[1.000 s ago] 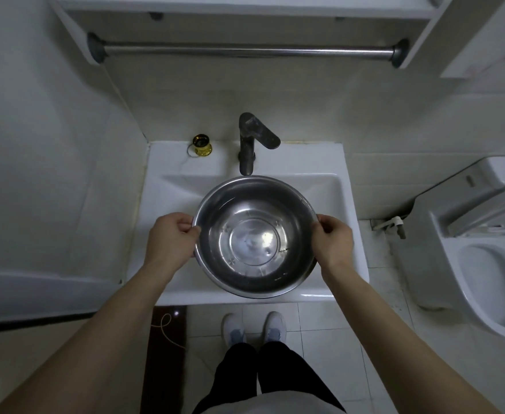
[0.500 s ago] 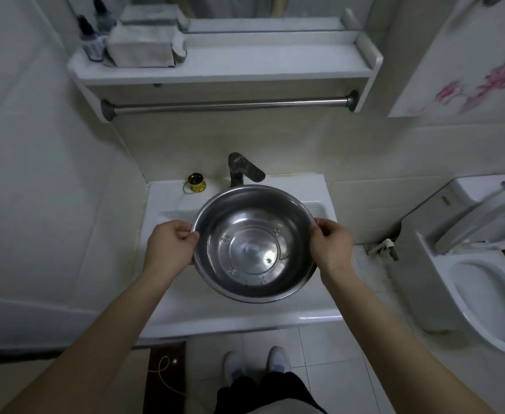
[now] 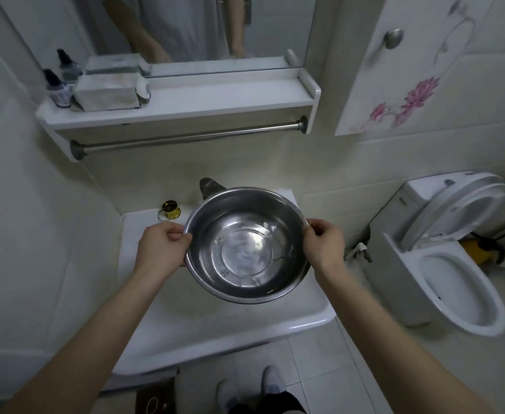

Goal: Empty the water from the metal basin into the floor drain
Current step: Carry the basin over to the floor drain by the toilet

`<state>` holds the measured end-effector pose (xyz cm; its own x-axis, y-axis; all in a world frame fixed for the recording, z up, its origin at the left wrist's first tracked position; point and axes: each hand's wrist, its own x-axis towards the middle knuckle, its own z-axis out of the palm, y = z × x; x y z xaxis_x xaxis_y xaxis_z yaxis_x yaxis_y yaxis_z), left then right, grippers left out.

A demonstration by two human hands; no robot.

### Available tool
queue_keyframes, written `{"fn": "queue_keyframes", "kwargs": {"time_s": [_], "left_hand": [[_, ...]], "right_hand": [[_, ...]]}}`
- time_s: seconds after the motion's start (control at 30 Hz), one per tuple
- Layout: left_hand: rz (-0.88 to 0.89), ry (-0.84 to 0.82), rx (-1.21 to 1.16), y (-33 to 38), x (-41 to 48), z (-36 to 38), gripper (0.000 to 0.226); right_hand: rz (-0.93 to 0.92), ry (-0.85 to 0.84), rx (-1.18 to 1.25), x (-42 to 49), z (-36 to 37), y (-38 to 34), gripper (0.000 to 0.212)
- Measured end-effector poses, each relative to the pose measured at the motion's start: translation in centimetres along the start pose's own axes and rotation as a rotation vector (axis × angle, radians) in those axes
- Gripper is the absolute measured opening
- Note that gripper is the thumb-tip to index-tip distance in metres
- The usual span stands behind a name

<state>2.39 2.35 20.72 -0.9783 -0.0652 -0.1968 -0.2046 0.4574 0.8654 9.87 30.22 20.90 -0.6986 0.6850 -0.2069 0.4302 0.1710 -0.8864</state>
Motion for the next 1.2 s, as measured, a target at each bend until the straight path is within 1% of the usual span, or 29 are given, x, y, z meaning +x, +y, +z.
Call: {"fn": "queue_keyframes", "kwargs": {"time_s": [0.13,0.23,0.3,0.37,0.43,0.57,0.7,0.77,0.83,0.87,1.0,1.2], "left_hand": [[0.013,-0.037,-0.029,1.1,0.0,0.6,0.012],[0.029,-0.05,-0.037,2.0,-0.2,1.3,0.013],[0.035,-0.063,-0.048,2.6,-0.3,1.8,0.015],[0.038,-0.072,-0.06,3.1,-0.4,2.5,0.01],[0.045,-0.08,-0.066,3.6,-0.5,3.1,0.007],[0.056,-0.094,-0.072,5.0,-0.8,4.4,0.007],[0.069,-0.072,-0.073,6.4,-1.6,5.8,0.019],[0.07,-0.054,-0.068,7.0,-2.2,6.6,0.017],[0.056,-0.029,-0.066,7.4,-2.8,7.6,0.007],[0.045,-0.018,-0.067,7.6,-3.1,8.1,0.005],[-0.004,0.013,-0.072,8.3,-4.4,10.1,0.014],[-0.045,0.077,-0.11,9.7,-6.8,13.4,0.008]], "right_hand": [[0.001,0.03,0.018,-0.1,-1.2,0.2,0.021],[-0.006,0.053,0.038,-0.1,-2.3,0.4,0.03],[-0.008,0.063,0.03,0.0,-3.0,0.4,0.026],[-0.005,0.077,0.025,0.3,-3.8,0.3,0.02],[-0.002,0.089,0.037,0.6,-4.5,0.3,0.019],[-0.004,0.091,0.041,1.6,-6.1,0.2,0.022],[-0.026,0.089,0.029,3.1,-7.8,0.4,0.022],[-0.033,0.076,0.032,3.8,-8.7,0.5,0.022],[-0.043,0.06,0.024,4.7,-9.7,0.6,0.021],[-0.048,0.054,0.015,5.1,-10.2,0.7,0.021],[-0.065,0.011,-0.004,7.0,-12.3,0.9,0.019],[-0.114,-0.062,-0.01,9.4,-15.4,1.2,0.022]]}}
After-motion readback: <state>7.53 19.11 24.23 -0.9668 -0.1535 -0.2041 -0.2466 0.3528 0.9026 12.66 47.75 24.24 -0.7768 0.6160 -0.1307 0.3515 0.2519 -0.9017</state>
